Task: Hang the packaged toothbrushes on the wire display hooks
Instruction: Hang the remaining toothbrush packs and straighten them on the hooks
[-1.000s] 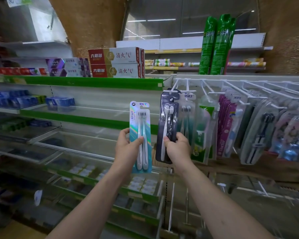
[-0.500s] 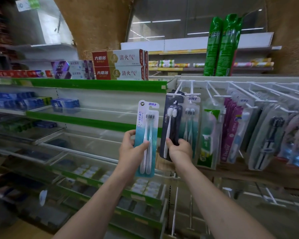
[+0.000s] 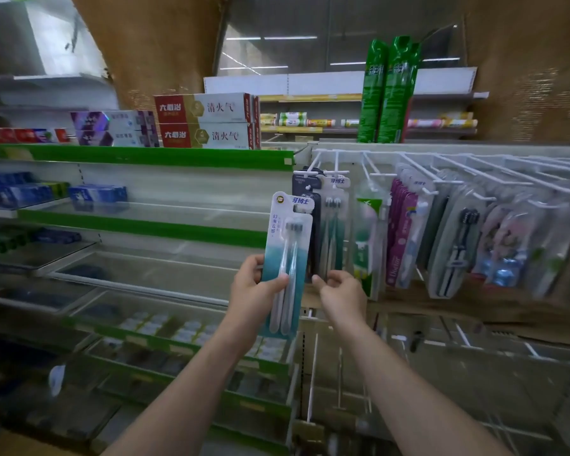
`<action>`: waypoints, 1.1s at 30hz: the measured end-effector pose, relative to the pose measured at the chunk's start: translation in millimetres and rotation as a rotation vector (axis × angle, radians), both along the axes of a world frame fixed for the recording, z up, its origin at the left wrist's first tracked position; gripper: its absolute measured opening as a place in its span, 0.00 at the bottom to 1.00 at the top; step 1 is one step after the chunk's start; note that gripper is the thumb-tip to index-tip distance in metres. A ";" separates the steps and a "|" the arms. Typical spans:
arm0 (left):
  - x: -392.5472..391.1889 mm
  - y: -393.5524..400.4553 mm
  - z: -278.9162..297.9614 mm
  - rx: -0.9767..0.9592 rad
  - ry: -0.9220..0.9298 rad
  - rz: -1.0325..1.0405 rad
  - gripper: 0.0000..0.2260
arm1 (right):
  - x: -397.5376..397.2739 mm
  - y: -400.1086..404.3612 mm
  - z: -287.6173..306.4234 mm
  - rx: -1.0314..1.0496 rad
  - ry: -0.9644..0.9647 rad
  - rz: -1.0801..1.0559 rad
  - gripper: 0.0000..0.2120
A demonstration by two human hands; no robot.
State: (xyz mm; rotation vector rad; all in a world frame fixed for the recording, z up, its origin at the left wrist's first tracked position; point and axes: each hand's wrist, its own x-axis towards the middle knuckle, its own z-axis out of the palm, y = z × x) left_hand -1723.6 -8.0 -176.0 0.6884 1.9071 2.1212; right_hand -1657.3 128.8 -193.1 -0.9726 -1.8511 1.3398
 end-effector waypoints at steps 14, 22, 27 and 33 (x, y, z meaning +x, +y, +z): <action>25.0 54.7 24.0 0.070 0.022 -0.073 0.08 | 39.8 17.0 12.5 0.066 0.051 -0.077 0.11; 22.6 65.3 31.1 0.088 0.027 -0.063 0.09 | 33.7 23.1 11.5 0.062 0.114 -0.047 0.08; 14.9 76.4 25.5 0.066 0.026 -0.057 0.11 | 28.0 23.6 8.8 0.032 0.174 -0.037 0.10; 3.8 94.4 16.8 0.062 0.040 -0.065 0.09 | 23.0 30.7 11.1 0.045 0.239 -0.046 0.10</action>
